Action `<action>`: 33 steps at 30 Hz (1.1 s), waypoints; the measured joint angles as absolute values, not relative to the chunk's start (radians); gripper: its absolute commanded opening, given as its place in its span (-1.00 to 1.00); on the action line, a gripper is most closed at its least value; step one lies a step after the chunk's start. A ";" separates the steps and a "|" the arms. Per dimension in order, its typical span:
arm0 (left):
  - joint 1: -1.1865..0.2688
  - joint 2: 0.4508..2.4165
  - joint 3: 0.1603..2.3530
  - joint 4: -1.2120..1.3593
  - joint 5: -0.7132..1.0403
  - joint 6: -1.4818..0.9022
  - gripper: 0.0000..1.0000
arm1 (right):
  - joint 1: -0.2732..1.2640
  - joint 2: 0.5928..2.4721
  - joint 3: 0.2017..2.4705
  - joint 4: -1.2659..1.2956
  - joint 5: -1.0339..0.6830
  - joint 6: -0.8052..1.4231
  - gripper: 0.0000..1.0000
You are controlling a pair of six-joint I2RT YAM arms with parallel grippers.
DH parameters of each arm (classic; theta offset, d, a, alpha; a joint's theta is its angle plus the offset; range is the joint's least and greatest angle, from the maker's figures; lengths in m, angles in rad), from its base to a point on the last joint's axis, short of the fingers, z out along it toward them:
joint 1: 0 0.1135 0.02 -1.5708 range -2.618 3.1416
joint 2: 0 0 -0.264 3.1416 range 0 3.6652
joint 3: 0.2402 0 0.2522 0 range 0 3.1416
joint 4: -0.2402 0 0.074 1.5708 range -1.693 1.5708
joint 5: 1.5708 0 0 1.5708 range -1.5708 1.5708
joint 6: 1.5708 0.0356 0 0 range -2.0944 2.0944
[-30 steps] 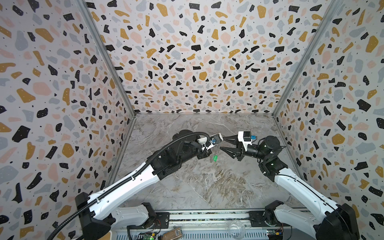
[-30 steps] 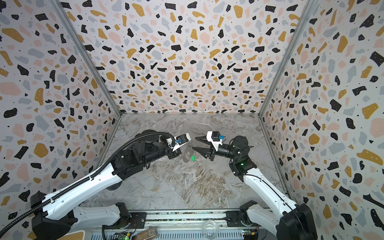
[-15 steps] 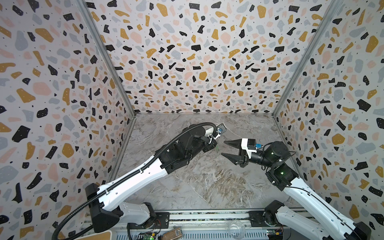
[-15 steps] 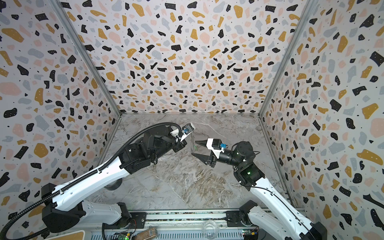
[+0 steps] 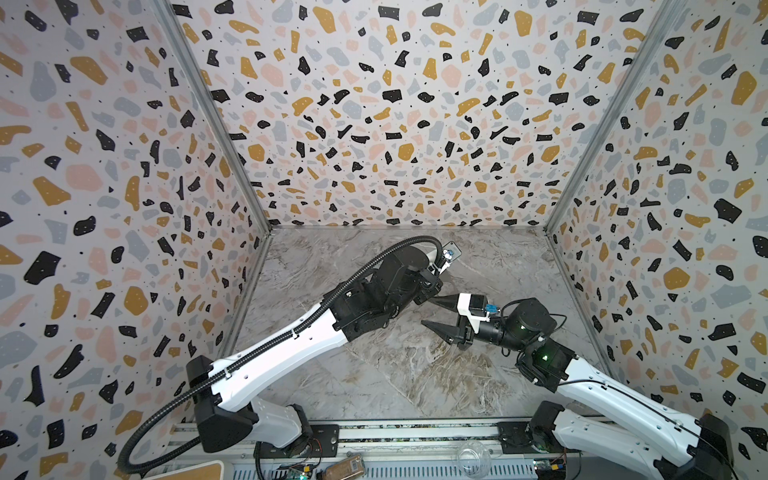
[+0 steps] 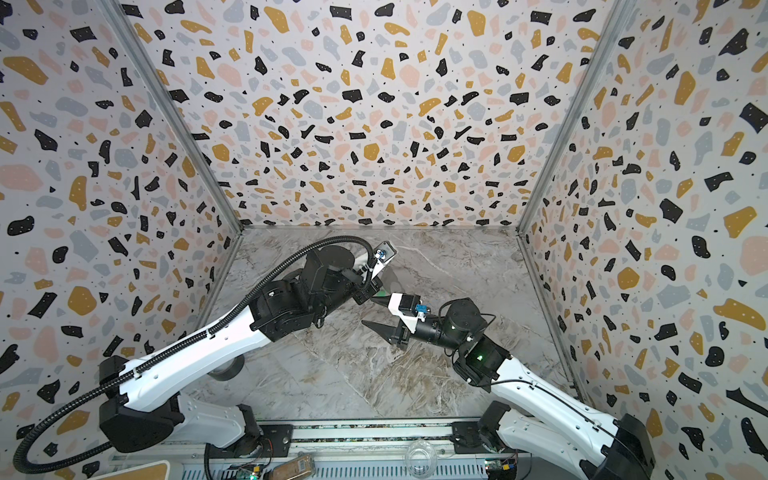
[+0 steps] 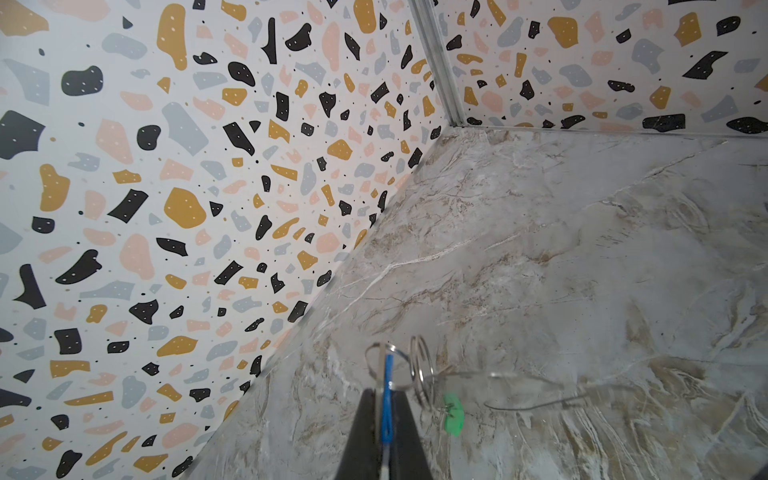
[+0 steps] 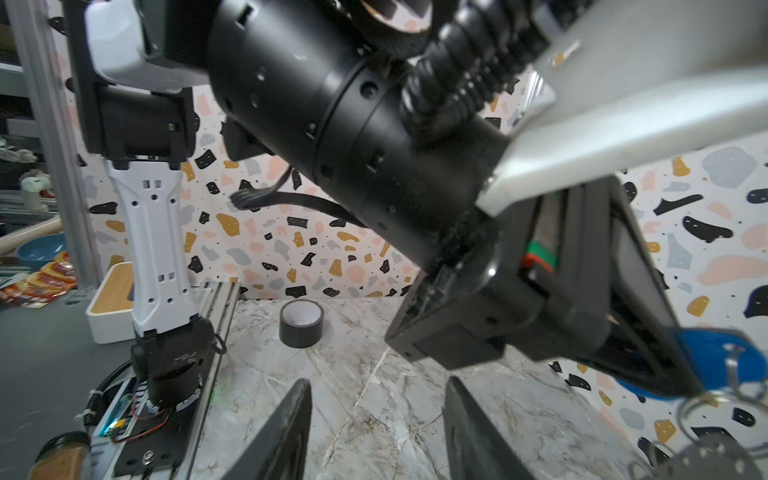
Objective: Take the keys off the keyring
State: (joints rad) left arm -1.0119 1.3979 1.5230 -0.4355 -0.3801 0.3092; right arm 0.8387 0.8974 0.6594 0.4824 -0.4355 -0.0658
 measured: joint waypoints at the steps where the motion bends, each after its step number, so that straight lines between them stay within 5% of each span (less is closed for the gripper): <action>1: -1.012 1.397 1.523 -0.441 -0.380 0.302 -1.00 | 0.842 0.897 0.651 0.493 -0.409 -0.065 0.06; 33: -1.029 1.428 1.573 -0.582 -0.330 0.134 -1.00 | 0.952 0.966 0.659 0.571 0.186 -0.175 -0.33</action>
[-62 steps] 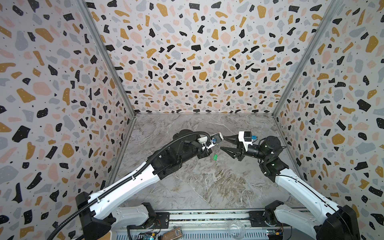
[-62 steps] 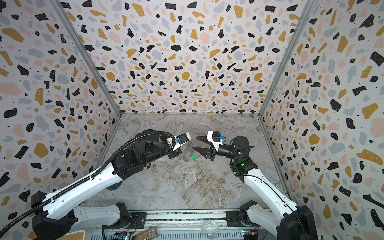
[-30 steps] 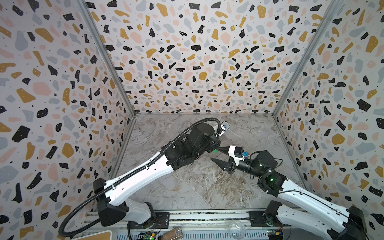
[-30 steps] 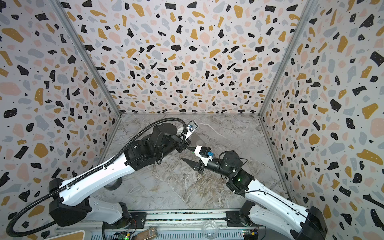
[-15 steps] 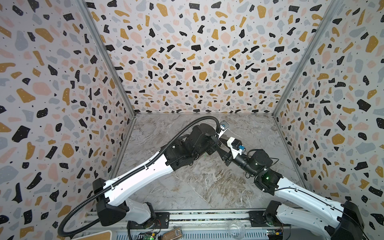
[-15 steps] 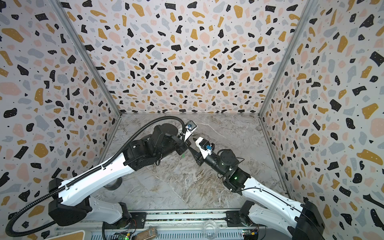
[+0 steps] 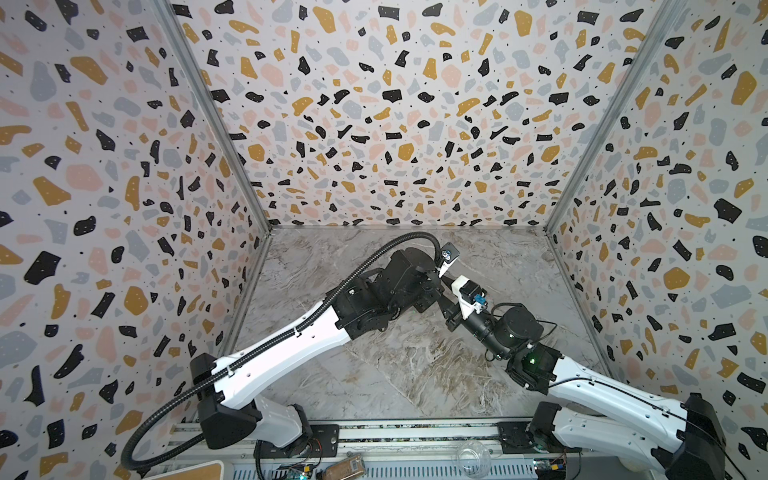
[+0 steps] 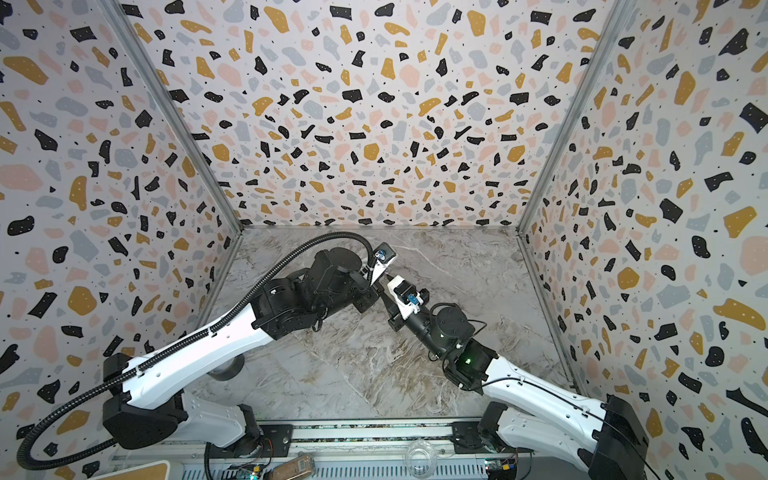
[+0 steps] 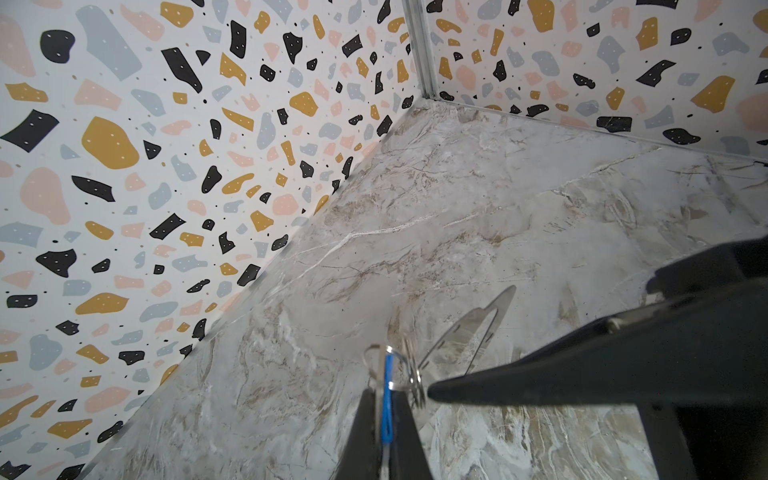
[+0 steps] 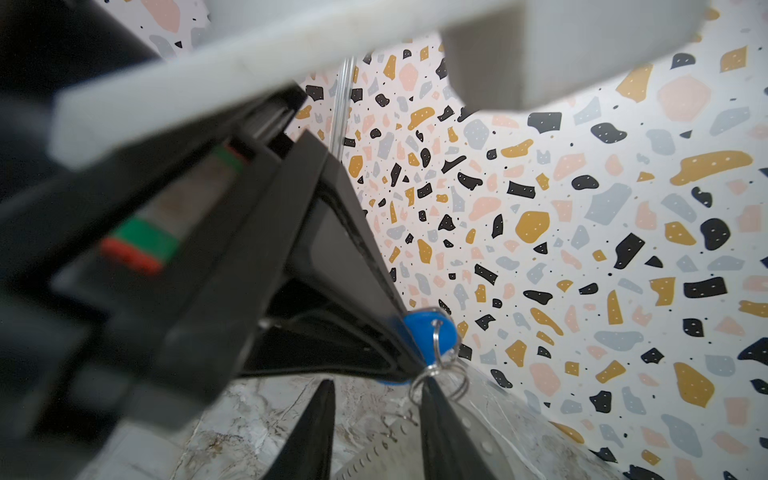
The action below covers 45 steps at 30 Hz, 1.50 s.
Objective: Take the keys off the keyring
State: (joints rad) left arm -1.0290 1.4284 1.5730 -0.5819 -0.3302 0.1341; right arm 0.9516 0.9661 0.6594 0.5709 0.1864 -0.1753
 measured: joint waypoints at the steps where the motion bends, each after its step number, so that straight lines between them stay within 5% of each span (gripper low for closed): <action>1: -1.030 1.432 1.575 -0.587 -0.330 0.134 -1.00 | 0.956 0.968 0.661 0.572 0.199 -0.181 -0.34; 45: -1.034 1.480 1.664 -0.648 -0.321 0.134 -1.00 | 0.977 1.005 0.691 0.554 0.448 -0.227 -0.62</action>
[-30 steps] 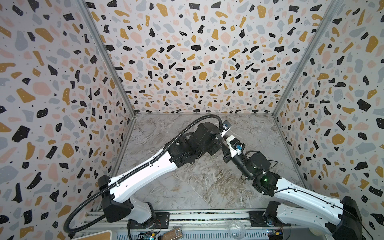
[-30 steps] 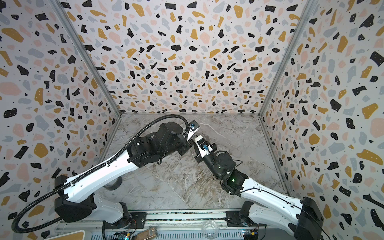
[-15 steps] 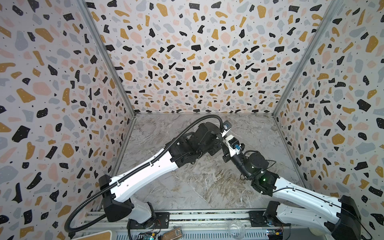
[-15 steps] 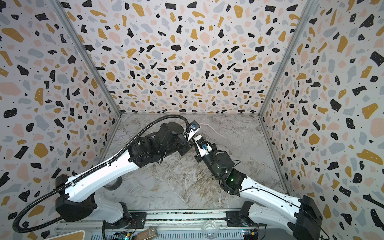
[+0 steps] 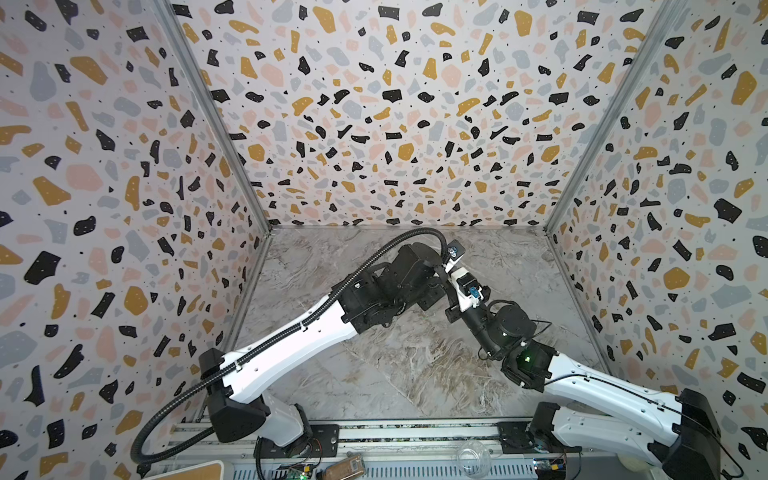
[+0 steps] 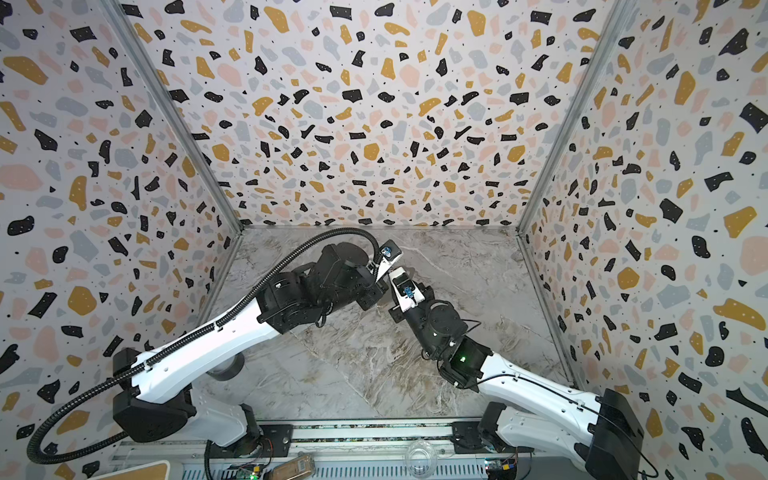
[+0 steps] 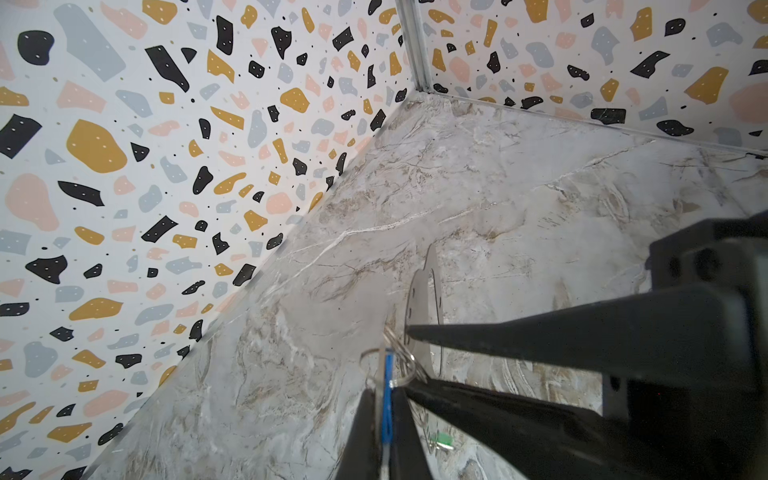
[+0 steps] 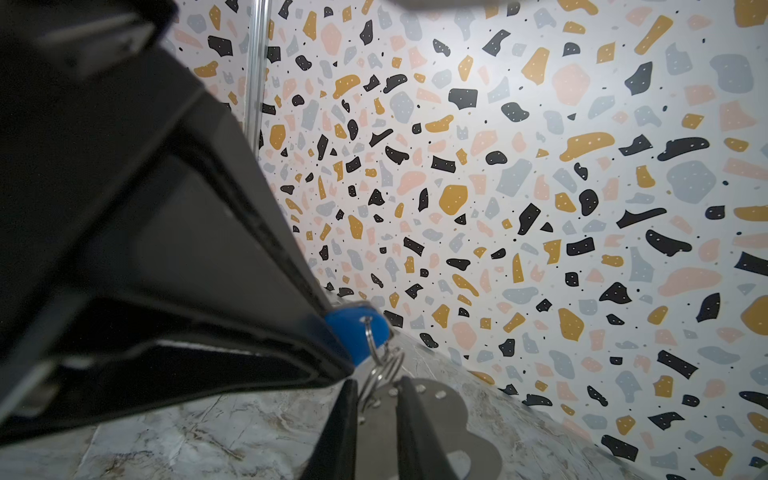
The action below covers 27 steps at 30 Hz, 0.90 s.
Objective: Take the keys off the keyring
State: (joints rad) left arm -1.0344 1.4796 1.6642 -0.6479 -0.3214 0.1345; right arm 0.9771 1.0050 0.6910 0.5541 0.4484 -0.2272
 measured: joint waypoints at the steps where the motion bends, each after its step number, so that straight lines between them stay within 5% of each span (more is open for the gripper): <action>1: -1.034 1.480 1.664 -0.649 -0.321 0.134 -1.00 | 0.978 1.005 0.691 0.554 0.450 -0.227 -0.62; 27: -1.036 1.480 1.663 -0.649 -0.319 0.134 -1.00 | 0.982 0.987 0.678 0.578 0.464 -0.234 -0.93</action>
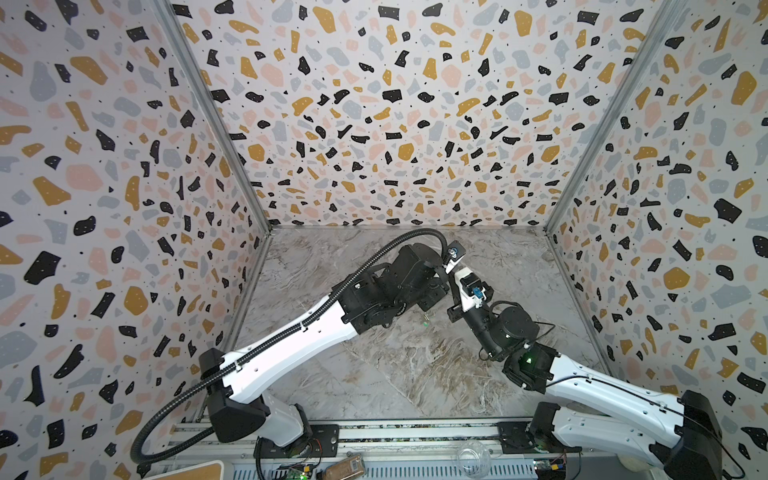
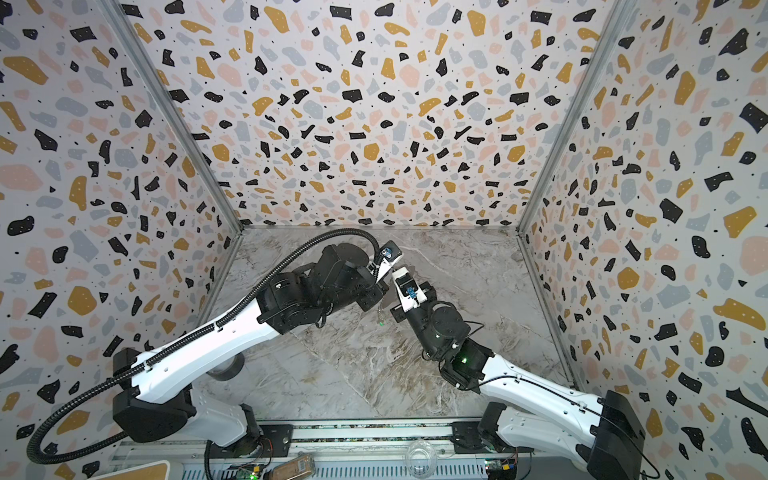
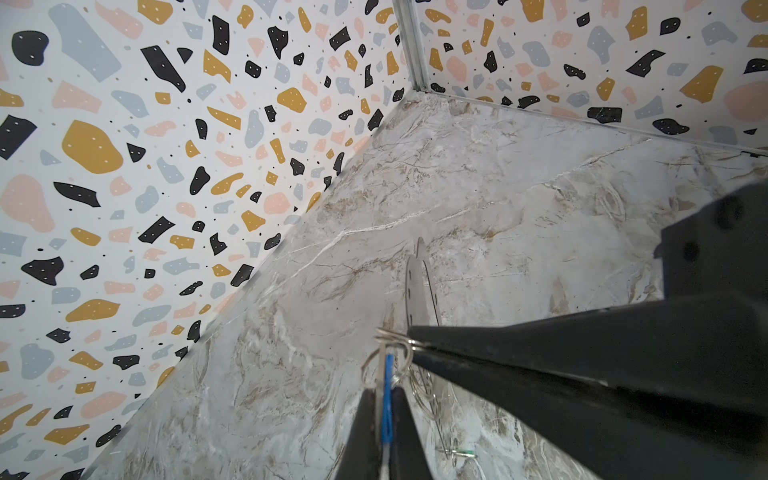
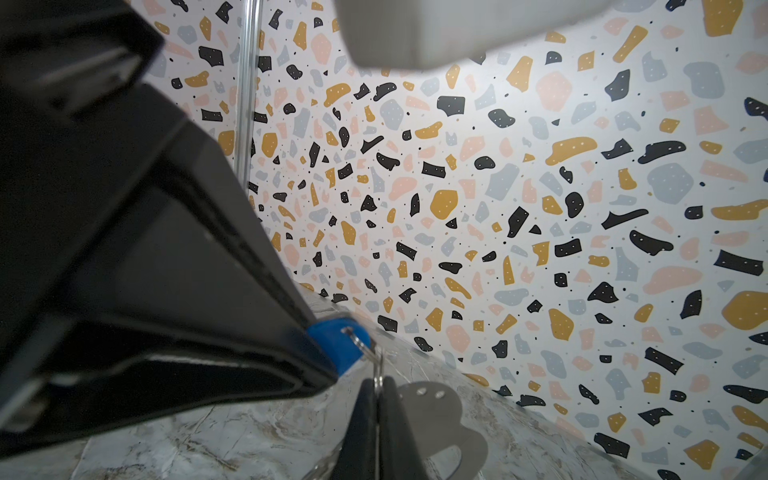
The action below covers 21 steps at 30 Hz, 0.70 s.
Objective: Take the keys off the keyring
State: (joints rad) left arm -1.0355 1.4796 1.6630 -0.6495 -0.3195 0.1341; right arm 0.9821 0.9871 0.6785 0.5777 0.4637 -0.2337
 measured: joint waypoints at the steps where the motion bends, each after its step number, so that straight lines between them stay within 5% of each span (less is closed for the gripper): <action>1: -1.036 1.480 1.663 -0.649 -0.320 0.134 -1.00 | 0.982 0.985 0.675 0.581 0.461 -0.234 -0.93; 21: -0.940 1.394 1.518 -0.541 -0.092 0.072 -1.00 | 0.977 0.952 0.601 0.669 0.361 -0.344 -1.00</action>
